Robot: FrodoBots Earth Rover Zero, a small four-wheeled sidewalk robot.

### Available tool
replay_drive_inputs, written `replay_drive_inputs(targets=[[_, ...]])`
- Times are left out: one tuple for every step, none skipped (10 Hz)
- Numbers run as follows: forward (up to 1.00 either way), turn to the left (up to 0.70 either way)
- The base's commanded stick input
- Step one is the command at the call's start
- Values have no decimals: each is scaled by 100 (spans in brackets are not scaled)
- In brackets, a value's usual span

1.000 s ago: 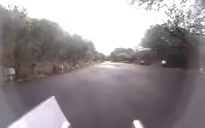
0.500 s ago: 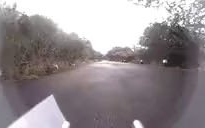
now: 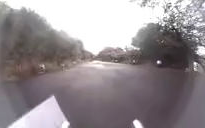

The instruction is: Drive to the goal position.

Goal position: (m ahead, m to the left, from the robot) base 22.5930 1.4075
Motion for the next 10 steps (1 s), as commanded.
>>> replay_drive_inputs(targets=[[100, 0], [100, 0], [100, 0], [100, 0], [100, 0], [100, 0], [100, 0], [100, 0], [100, 0], [100, 0]])
